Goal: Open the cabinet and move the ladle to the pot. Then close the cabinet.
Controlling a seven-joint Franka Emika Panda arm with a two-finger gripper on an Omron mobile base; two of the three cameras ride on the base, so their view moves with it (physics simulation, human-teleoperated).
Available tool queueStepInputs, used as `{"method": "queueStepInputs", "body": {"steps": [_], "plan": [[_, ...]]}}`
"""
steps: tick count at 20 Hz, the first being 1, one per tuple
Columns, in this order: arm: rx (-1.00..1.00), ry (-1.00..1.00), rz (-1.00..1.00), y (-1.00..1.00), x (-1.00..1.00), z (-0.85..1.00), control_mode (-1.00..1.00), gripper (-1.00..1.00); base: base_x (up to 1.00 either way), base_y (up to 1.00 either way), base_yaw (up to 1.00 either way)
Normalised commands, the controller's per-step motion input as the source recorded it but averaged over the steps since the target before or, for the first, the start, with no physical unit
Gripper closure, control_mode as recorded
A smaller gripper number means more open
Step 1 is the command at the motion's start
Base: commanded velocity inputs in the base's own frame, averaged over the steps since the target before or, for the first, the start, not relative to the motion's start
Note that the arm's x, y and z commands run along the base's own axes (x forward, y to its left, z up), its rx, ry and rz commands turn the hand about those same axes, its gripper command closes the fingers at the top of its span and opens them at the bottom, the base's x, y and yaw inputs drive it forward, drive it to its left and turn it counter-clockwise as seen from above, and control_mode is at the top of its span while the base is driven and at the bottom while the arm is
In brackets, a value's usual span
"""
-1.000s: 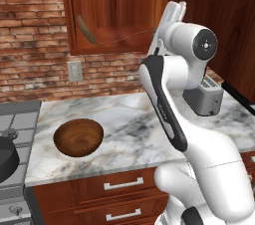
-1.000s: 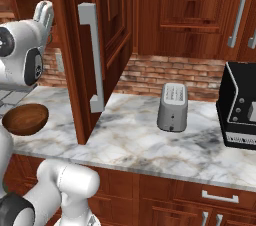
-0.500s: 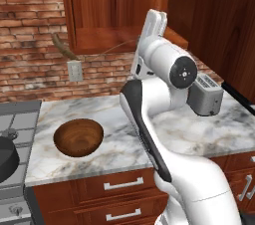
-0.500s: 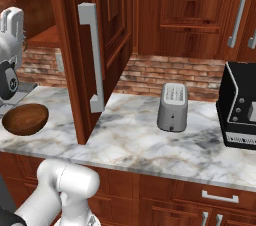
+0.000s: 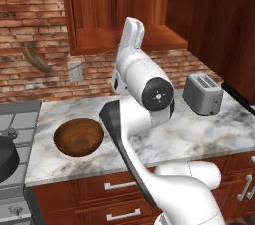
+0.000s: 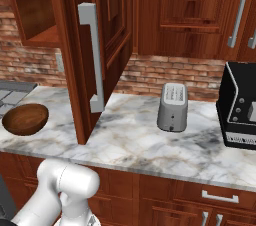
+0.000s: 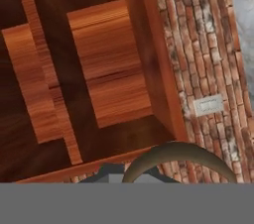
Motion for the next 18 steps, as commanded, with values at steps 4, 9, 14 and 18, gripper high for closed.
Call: {"method": "queueStepInputs", "body": {"steps": [4, 9, 14, 18], "plan": [[-0.11, -0.11, 0.0, 0.54, -0.35, 0.0, -1.0, 1.0, 0.0, 0.0, 0.0], [-0.12, -0.07, 0.0, 0.54, -0.3, -0.02, -1.0, 1.0, 0.0, 0.0, 0.0], [-0.05, -0.01, 0.0, 0.51, -0.16, -0.09, -1.0, 1.0, 0.0, 0.0, 0.0], [-0.04, 0.0, 0.0, 0.53, 0.0, -0.15, -1.0, 1.0, 0.0, 0.0, 0.0]]}}
